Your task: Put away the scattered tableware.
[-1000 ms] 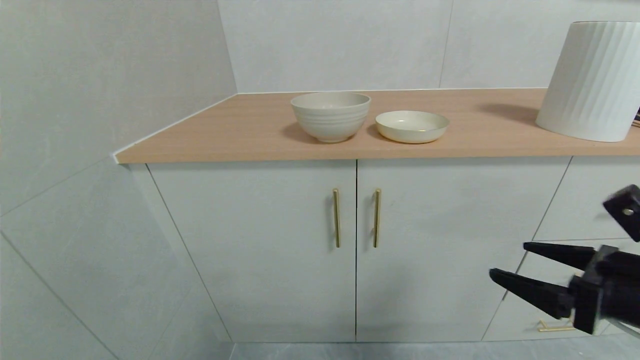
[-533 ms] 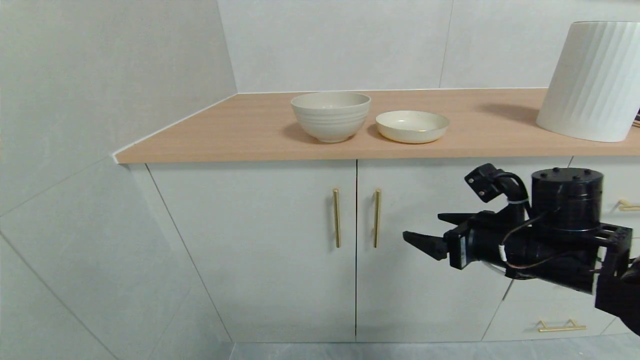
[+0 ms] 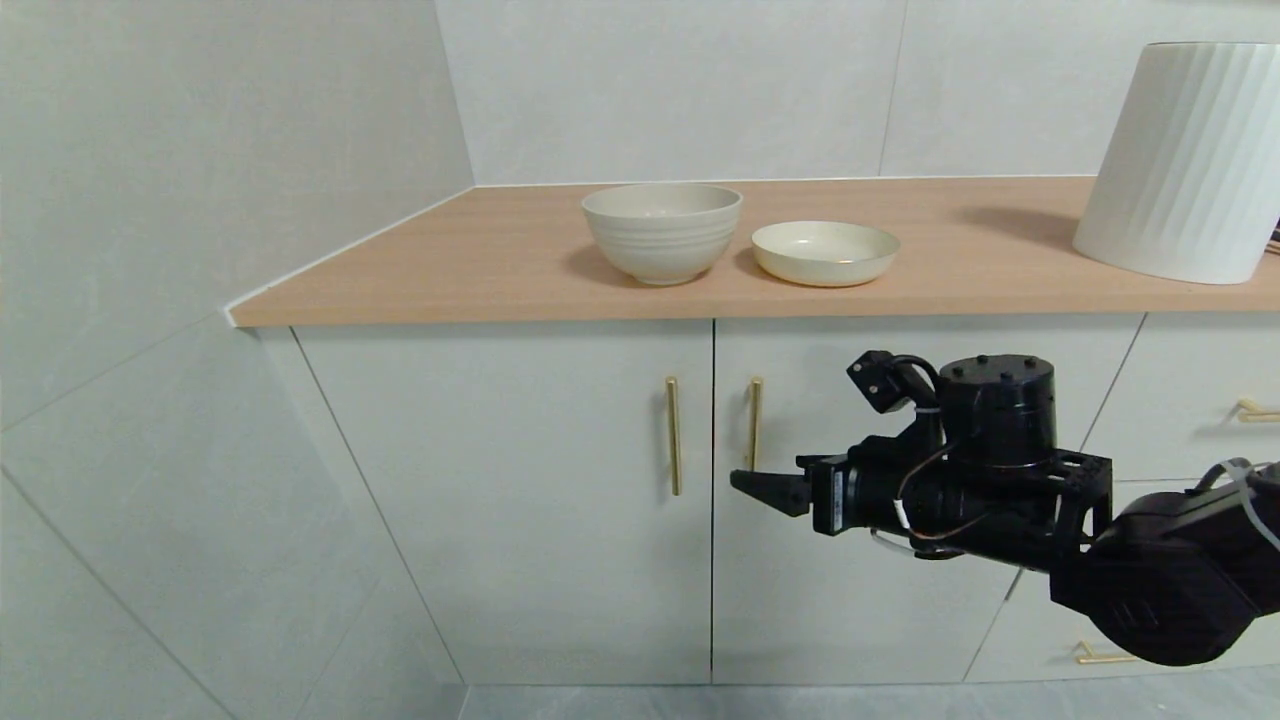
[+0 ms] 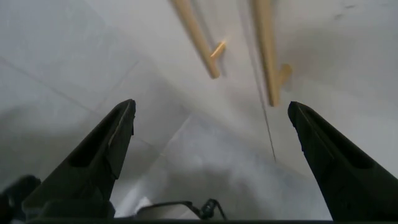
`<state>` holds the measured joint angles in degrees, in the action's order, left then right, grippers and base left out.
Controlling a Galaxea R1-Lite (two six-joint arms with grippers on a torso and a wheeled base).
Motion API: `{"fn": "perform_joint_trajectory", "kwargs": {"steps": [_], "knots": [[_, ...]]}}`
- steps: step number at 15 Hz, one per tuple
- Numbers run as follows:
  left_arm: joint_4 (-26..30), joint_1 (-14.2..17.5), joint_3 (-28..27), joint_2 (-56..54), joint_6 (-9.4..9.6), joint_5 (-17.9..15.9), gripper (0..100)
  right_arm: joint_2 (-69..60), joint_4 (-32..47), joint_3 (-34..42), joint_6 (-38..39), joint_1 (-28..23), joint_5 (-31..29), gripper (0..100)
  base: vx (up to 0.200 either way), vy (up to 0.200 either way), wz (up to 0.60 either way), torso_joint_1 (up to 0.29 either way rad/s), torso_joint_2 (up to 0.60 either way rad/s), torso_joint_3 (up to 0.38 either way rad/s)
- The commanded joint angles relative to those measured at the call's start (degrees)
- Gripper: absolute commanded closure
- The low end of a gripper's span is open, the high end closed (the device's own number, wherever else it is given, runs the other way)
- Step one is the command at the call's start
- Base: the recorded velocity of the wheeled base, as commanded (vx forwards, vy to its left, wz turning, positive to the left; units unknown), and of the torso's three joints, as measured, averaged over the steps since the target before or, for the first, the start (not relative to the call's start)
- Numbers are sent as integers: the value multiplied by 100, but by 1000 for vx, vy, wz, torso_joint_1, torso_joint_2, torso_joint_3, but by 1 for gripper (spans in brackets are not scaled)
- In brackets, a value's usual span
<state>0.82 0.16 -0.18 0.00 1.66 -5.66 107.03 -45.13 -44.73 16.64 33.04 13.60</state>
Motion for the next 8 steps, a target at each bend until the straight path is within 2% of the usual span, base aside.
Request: {"fn": "perform_joint_trajectory", "kwargs": {"steps": [1,8], "knots": [[-3,2,1,0,-8,3,0,72,-5,-62,190,-52,11,0,0,0,0,0,0,0],[-3,2,1,0,-8,3,0,670,-163,-599,507,-43,55,0,0,0,0,0,0,0]]}}
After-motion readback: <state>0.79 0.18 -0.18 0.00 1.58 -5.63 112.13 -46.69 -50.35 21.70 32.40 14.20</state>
